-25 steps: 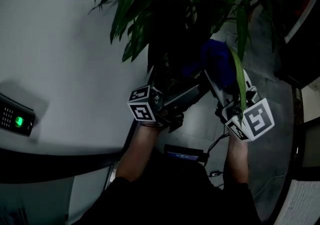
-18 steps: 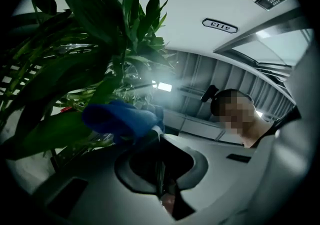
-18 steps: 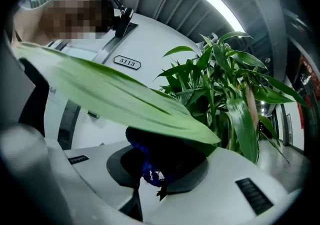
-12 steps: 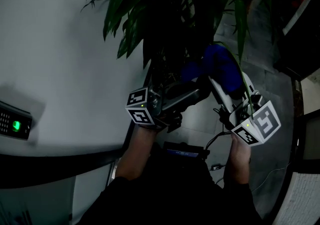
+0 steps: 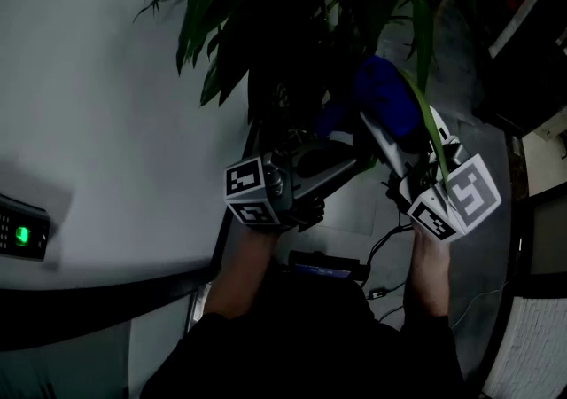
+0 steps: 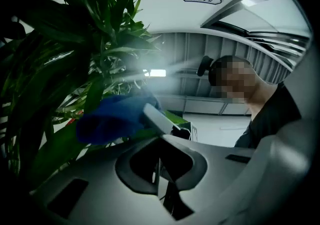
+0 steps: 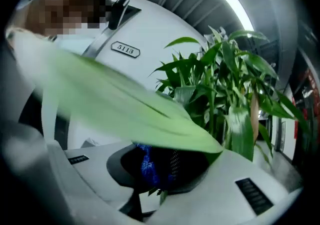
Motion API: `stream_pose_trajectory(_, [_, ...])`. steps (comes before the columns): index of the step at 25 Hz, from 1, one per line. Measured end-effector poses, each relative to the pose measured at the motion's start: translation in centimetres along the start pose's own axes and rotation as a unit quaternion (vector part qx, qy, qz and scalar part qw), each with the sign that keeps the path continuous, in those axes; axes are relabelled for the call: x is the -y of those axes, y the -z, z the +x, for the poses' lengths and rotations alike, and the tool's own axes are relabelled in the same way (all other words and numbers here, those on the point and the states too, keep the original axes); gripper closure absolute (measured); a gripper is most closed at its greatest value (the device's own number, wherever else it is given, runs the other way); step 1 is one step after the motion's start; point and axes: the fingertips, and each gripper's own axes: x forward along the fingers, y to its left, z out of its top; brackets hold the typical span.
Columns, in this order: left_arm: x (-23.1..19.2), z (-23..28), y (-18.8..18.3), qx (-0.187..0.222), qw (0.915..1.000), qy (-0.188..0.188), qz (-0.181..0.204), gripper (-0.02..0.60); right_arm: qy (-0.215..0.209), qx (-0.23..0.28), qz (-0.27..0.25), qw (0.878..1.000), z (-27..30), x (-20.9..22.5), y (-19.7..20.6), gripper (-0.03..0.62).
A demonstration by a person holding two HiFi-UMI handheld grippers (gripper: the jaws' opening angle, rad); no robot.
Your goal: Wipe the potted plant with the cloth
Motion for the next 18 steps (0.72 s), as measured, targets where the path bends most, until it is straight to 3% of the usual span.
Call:
stream_pose_trajectory(5, [0.6,-0.2,-0.9,0.024,0.9993,0.026,-0.01,0.575,-0.044,0.01,0.108,0.993,-1.5,-1.4,1.4,0.5])
stream_pose_trajectory(8, [1.1,-0.5,-0.9,0.026,0.9988,0.039,-0.015,0.575,-0.093,0.063,0.206,0.972,-3.1,-2.4,0.6,0.5])
stream_pose_trajectory(10, [1.0,-0.6,-0.7,0.028,0.9985,0.04,-0.026,0.575,-0.106,0.137,0.236,0.956,-4.8,-2.3,-1.5,0.502])
stream_pose_trajectory(12, [0.6,-0.7,-0.6,0.03,0.9982,0.035,-0.037,0.575,-0.071,0.218,0.204,0.952,-6.5,-1.0,-4.6,0.503])
stream_pose_trajectory(14, [0.3,-0.8,-0.7,0.032,0.998,0.033,-0.043,0.575,-0.021,0.246,0.13,0.96,-6.8,-0.1,-6.8,0.503])
stream_pose_trajectory(16, [0.3,-0.7,-0.6,0.029,0.9982,0.031,-0.042,0.575,0.009,0.214,0.068,0.974,-5.5,0.1,-6.9,0.502])
stream_pose_trajectory(18, [0.4,-0.6,-0.7,0.028,0.9983,0.032,-0.04,0.575,0.024,0.151,0.039,0.988,-3.3,0.2,-5.0,0.502])
